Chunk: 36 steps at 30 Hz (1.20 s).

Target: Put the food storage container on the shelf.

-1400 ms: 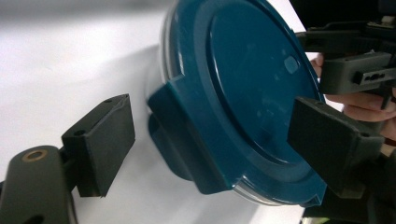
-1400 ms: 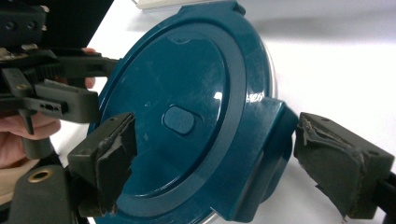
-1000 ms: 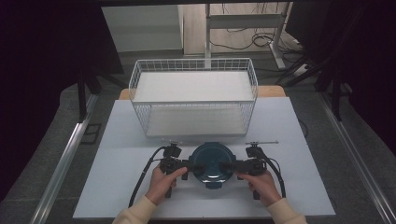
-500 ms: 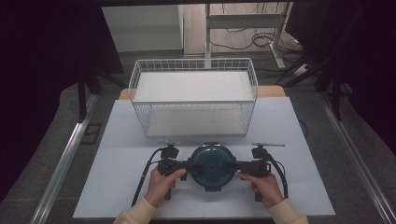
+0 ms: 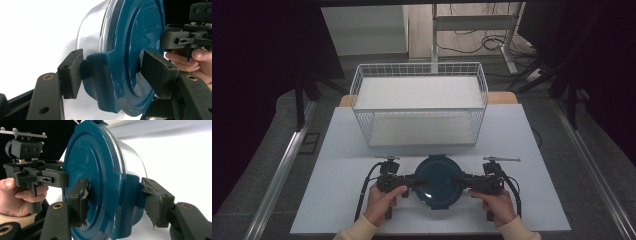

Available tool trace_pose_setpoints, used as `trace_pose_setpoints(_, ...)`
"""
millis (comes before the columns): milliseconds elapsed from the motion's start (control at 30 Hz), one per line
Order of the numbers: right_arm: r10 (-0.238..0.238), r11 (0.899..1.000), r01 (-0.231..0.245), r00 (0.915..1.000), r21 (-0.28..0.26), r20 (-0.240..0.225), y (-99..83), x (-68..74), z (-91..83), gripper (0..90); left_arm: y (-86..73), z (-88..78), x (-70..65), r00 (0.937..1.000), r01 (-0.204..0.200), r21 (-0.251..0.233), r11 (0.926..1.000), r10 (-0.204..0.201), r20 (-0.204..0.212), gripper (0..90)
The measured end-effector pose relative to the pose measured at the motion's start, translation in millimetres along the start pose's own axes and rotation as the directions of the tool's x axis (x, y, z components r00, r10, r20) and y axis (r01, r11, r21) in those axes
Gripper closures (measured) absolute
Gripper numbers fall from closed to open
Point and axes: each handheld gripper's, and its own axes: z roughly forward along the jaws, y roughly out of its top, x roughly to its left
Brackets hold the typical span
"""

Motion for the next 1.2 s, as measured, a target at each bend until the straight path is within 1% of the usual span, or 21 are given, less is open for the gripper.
trace_pose_setpoints(100, -0.01, 1.0, 0.01, 0.9999, -0.001, -0.007, -0.5, 0.6, -0.1, 41.3, -0.4, -2.6, -2.0, 0.9999, -0.01, -0.009, 0.9999, 0.01, -0.007, 36.6)
trace_pose_setpoints(200, -0.031, 0.999, 0.031, 0.9995, -0.009, -0.01, -0.6, 3.2, 0.2, 41.6, 0.3, -6.5, -3.1, 0.9998, -0.019, -0.028, 0.9994, 0.019, -0.011, 37.8)
trace_pose_setpoints(333, -0.051, 0.998, 0.05, 0.9986, -0.035, -0.013, 0.7, 8.1, -0.8, 41.7, 1.6, -11.4, -6.1, 0.9997, -0.024, -0.047, 0.9986, 0.024, -0.008, 38.3)
trace_pose_setpoints(533, -0.091, 0.994, 0.09, 0.9958, -0.061, -0.014, 5.1, 16.5, -6.5, 41.8, 4.7, -18.6, -14.4, 0.9987, -0.049, -0.068, 0.9964, 0.049, -0.013, 38.4)
trace_pose_setpoints(733, -0.125, 0.989, 0.123, 0.9921, -0.087, -0.016, 15.6, 29.2, -10.5, 41.8, 16.2, -32.1, -21.5, 0.997, -0.077, -0.088, 0.9932, 0.076, -0.016, 38.6)
trace_pose_setpoints(900, -0.15, 0.984, 0.148, 0.9887, -0.094, -0.007, 26.6, 37.1, -11.0, 41.8, 23.9, -38.1, -22.0, 0.9976, -0.07, -0.101, 0.9925, 0.069, -0.007, 38.6)
trace_pose_setpoints(1067, -0.167, 0.98, 0.165, 0.9859, -0.106, -0.008, 37.9, 44.1, -13.5, 41.9, 35.5, -46.8, -28.6, 0.9955, -0.094, -0.114, 0.989, 0.093, -0.017, 38.6)
trace_pose_setpoints(1200, -0.184, 0.976, 0.181, 0.9829, -0.121, -0.009, 49.4, 52.9, -17.6, 41.9, 47.8, -56.3, -35.8, 0.9932, -0.116, -0.127, 0.9851, 0.114, -0.02, 38.7)
